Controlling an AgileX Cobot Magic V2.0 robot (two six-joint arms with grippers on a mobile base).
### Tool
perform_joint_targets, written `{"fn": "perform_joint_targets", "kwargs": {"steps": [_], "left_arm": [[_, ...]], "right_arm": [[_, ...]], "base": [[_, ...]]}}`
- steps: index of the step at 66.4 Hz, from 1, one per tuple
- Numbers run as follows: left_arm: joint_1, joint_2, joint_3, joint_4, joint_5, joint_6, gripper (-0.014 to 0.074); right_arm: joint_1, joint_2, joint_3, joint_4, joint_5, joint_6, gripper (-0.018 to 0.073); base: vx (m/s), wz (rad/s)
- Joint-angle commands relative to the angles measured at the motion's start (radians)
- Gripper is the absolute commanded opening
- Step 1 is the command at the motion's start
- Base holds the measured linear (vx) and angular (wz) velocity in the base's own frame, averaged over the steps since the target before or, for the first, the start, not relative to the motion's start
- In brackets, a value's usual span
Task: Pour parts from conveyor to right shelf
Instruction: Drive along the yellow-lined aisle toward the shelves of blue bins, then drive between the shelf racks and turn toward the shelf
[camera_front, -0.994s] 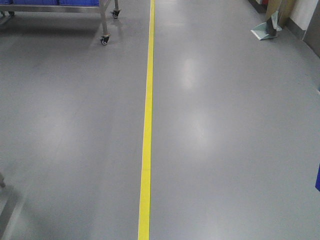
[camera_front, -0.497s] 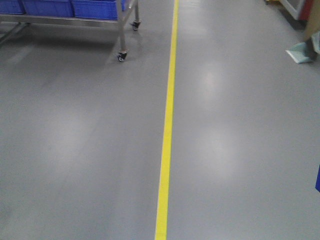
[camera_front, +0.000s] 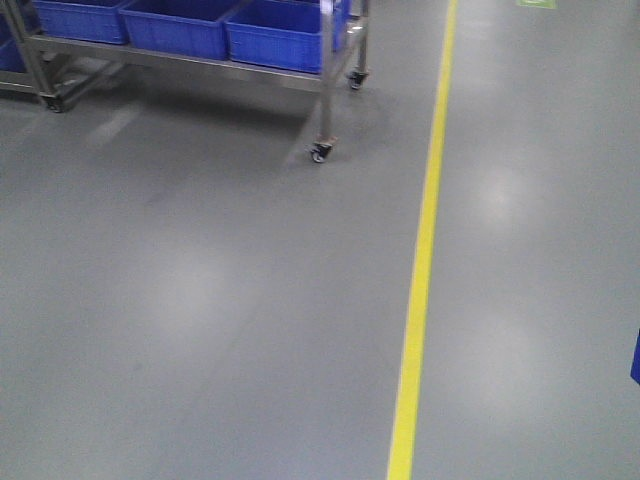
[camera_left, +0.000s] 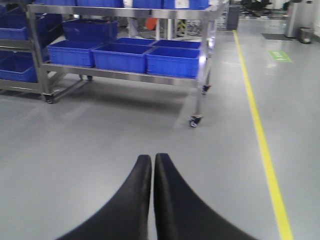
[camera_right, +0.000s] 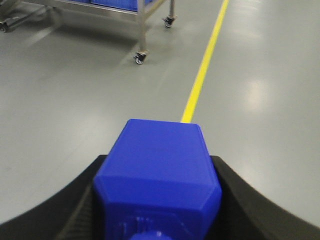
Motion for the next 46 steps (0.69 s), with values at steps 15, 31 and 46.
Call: {"fn": "perform_joint_targets", "kwargs": {"steps": [15, 31, 46], "left_arm": [[-0.005, -0.012, -0.019, -0.008, -0.072, -0.008, -0.0006], [-0.005, -0.012, -0.019, -0.008, -0.071, -0.008, -0.0006], [-0.005, -0.012, -0.019, -0.008, -0.073, -0.008, -0.0006]], "right_arm": [[-0.008, 0.011, -0.028, 0.000, -0.075, 0.000, -0.0005], [-0.008, 0.011, -0.028, 0.000, -0.075, 0.000, -0.0005], [-0.008, 0.011, -0.028, -0.001, -0.074, 0.000, -0.0005]], "base": [[0.74, 0.41], [0.72, 0.51], [0.71, 0.55]]}}
